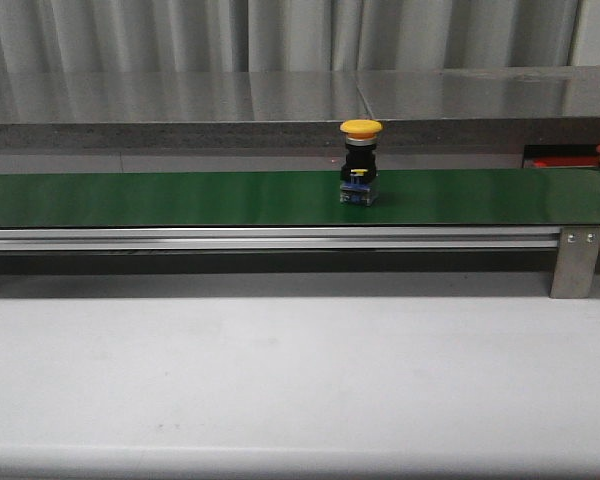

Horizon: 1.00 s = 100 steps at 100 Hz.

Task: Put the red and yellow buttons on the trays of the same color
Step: 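Lower the right gripper onto the second yellow button on the belt and grasp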

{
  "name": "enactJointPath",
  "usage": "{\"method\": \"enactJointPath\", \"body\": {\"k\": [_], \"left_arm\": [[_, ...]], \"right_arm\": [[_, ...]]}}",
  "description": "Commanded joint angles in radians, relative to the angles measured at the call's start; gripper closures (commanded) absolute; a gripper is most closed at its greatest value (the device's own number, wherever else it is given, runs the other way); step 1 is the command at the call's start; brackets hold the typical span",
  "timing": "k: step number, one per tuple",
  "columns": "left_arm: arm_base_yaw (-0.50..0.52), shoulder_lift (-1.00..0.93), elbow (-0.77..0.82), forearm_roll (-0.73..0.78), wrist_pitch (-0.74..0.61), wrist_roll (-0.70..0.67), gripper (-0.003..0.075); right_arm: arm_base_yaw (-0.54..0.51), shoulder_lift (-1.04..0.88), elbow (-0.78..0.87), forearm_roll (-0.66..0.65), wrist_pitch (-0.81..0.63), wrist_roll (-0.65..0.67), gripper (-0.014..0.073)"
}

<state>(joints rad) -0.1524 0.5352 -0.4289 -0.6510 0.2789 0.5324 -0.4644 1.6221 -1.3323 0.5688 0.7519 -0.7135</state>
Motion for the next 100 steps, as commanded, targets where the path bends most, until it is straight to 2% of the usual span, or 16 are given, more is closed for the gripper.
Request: {"method": "enactJointPath", "body": {"k": [1, 18, 45, 71, 84, 100], "left_arm": [[-0.008, 0.000, -0.028, -0.021, -0.059, 0.001, 0.0739], [-0.008, 0.000, -0.028, -0.021, -0.059, 0.001, 0.0739], [-0.008, 0.000, -0.028, -0.021, -0.059, 0.001, 0.0739], [-0.008, 0.000, -0.028, -0.021, -0.059, 0.001, 0.0739], [-0.008, 0.000, -0.028, -0.021, -0.059, 0.001, 0.0739], [-0.008, 0.000, -0.028, -0.021, -0.059, 0.001, 0.0739]], "right_arm": [[0.069, -0.077, -0.027, 0.074, 0.038, -0.090, -0.0062], [0.222, -0.073, -0.027, 0.083, 0.106, -0.134, -0.0062], [0.421, -0.042, -0.027, 0.083, 0.040, -0.180, -0.0062], [0.523, 0.044, -0.028, 0.083, -0.023, -0.185, -0.0062], [0.539, 0.086, -0.032, 0.083, -0.079, -0.185, -0.0062], [0.539, 0.140, -0.075, 0.085, -0.081, -0.185, -0.0062]]}}
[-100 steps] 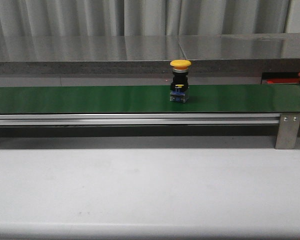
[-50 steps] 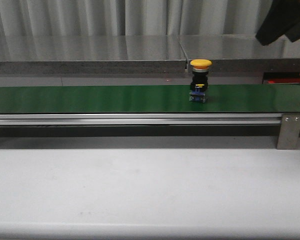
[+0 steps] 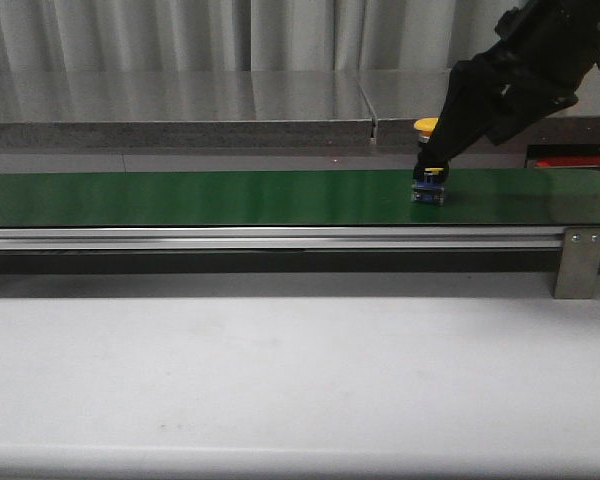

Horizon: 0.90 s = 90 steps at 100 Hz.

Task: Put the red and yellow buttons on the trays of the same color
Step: 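Lower the right gripper onto the second yellow button on the belt and grasp, then move the yellow button into the yellow tray and open the right gripper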

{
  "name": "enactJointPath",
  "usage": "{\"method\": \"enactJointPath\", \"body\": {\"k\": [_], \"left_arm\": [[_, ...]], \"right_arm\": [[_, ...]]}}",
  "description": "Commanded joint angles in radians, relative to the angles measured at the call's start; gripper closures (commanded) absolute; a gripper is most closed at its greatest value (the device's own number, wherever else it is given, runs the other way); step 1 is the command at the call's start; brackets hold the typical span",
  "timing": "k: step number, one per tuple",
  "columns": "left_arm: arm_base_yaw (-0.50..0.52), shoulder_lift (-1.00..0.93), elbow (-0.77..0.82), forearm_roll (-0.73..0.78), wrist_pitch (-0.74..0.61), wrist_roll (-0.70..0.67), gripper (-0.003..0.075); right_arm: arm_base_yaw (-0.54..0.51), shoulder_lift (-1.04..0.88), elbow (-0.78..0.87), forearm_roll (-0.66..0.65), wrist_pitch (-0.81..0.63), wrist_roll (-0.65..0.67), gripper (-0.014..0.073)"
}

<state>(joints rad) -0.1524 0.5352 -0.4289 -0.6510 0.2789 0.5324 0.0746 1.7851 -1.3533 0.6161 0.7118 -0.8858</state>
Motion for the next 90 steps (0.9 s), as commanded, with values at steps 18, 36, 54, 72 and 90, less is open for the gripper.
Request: {"method": "enactJointPath", "body": {"k": [18, 36, 54, 72, 90], "left_arm": [[-0.008, 0.000, -0.028, -0.021, -0.059, 0.001, 0.0739], [-0.008, 0.000, -0.028, -0.021, -0.059, 0.001, 0.0739], [-0.008, 0.000, -0.028, -0.021, -0.059, 0.001, 0.0739], [-0.008, 0.000, -0.028, -0.021, -0.059, 0.001, 0.0739], [-0.008, 0.000, -0.028, -0.021, -0.059, 0.001, 0.0739]], "right_arm": [[0.000, 0.027, -0.121, 0.045, -0.041, -0.013, -0.0060], [-0.002, 0.058, -0.137, 0.045, -0.037, -0.013, 0.0162], [-0.016, 0.055, -0.142, 0.045, 0.005, -0.003, 0.0454], [-0.056, 0.006, -0.163, 0.044, 0.062, 0.041, 0.0463], [-0.136, -0.104, -0.155, 0.044, 0.128, 0.041, 0.0463]]}}
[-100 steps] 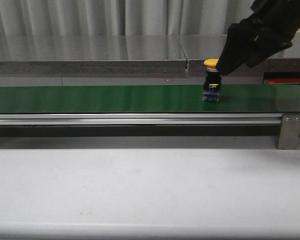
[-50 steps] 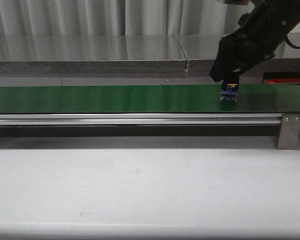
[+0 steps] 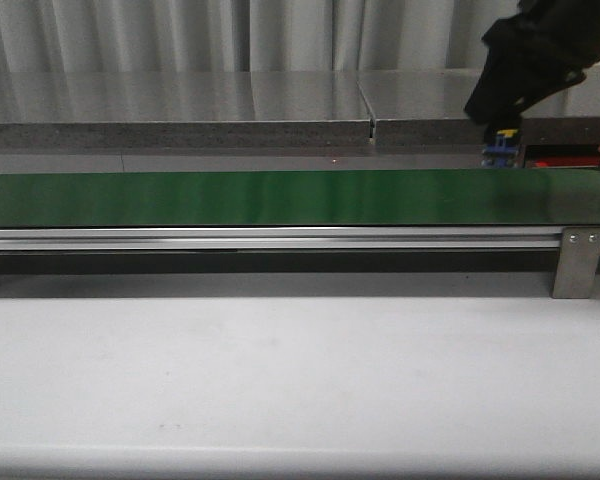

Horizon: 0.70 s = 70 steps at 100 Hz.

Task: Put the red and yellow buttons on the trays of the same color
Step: 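Move the yellow button into the yellow tray and open the right gripper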

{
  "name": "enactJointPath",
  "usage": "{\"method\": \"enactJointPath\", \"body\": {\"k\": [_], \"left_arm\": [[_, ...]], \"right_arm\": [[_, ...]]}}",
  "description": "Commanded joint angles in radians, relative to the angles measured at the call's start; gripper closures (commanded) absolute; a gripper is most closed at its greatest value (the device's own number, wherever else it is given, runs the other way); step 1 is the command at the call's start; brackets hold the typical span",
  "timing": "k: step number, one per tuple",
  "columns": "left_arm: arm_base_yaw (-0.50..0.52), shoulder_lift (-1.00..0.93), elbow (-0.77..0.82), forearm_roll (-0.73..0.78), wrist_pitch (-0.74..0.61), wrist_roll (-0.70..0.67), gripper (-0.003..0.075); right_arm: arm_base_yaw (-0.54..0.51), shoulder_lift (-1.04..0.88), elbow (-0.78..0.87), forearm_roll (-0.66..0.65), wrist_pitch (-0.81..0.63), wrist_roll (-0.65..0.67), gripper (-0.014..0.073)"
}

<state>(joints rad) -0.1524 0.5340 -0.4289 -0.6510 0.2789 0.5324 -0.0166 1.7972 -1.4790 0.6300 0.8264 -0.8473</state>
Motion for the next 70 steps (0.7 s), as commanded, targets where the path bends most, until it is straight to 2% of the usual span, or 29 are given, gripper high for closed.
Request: {"method": "enactJointPath", "body": {"k": [1, 15, 38, 70], "left_arm": [[-0.008, 0.001, -0.028, -0.021, -0.059, 0.001, 0.0739], [-0.008, 0.001, -0.028, -0.021, -0.059, 0.001, 0.0739], [-0.008, 0.001, -0.028, -0.021, -0.059, 0.001, 0.0739], [-0.008, 0.001, -0.028, -0.021, -0.059, 0.001, 0.0739]], "right_arm": [[-0.049, -0.126, -0.028, 0.030, 0.016, 0.003, 0.0463], [-0.141, -0.244, 0.056, 0.030, 0.006, 0.006, 0.0463], [-0.328, -0.442, 0.299, 0.030, -0.084, 0.013, 0.0463], [-0.540, -0.560, 0.519, 0.030, -0.265, 0.206, 0.0463]]}}
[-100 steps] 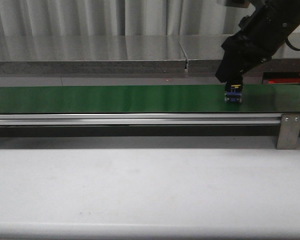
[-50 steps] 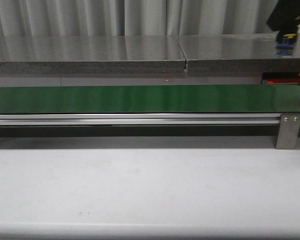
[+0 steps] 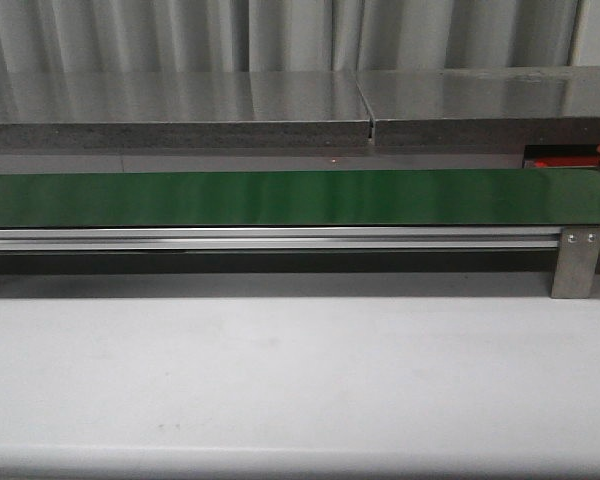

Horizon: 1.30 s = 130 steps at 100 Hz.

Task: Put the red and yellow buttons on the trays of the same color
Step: 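Move the yellow button into the yellow tray and open the right gripper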

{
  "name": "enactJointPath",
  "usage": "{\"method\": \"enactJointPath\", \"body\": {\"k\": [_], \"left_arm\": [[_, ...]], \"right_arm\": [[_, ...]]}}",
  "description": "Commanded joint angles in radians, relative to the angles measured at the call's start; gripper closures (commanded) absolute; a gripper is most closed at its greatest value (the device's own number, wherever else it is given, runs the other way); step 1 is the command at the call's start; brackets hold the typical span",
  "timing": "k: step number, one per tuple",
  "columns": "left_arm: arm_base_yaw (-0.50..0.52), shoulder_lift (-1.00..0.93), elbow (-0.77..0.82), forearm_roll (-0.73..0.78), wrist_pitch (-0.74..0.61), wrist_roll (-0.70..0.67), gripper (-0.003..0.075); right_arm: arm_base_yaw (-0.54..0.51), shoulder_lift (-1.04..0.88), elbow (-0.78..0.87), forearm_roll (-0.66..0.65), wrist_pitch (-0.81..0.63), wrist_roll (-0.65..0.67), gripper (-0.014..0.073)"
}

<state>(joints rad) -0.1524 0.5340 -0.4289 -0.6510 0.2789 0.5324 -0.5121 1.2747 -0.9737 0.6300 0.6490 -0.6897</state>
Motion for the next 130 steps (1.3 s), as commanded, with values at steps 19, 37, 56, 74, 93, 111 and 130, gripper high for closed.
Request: {"method": "enactJointPath", "body": {"k": [19, 37, 56, 74, 93, 111, 130], "left_arm": [[-0.008, 0.001, -0.028, -0.021, -0.059, 0.001, 0.0739], [-0.008, 0.001, -0.028, -0.021, -0.059, 0.001, 0.0739], [-0.008, 0.001, -0.028, -0.021, -0.059, 0.001, 0.0739], [-0.008, 0.001, -0.028, -0.021, -0.059, 0.001, 0.0739], [-0.008, 0.001, -0.028, -0.021, -0.059, 0.001, 0.0739], [-0.008, 0.001, -0.028, -0.021, -0.059, 0.001, 0.0739], [-0.008, 0.001, -0.028, -0.021, -0.059, 0.001, 0.0739]], "right_arm": [[-0.119, -0.014, 0.076, 0.030, -0.155, 0.127, 0.0463], [-0.152, 0.059, 0.103, 0.031, -0.237, 0.134, 0.0463], [-0.152, 0.185, 0.103, 0.031, -0.286, 0.133, 0.0463], [-0.151, 0.283, 0.103, 0.031, -0.337, 0.133, 0.0463], [-0.151, 0.321, 0.103, 0.039, -0.368, 0.133, 0.0463], [-0.131, 0.352, 0.103, 0.039, -0.385, 0.133, 0.0463], [-0.110, 0.375, 0.103, 0.039, -0.383, 0.120, 0.0457]]}}
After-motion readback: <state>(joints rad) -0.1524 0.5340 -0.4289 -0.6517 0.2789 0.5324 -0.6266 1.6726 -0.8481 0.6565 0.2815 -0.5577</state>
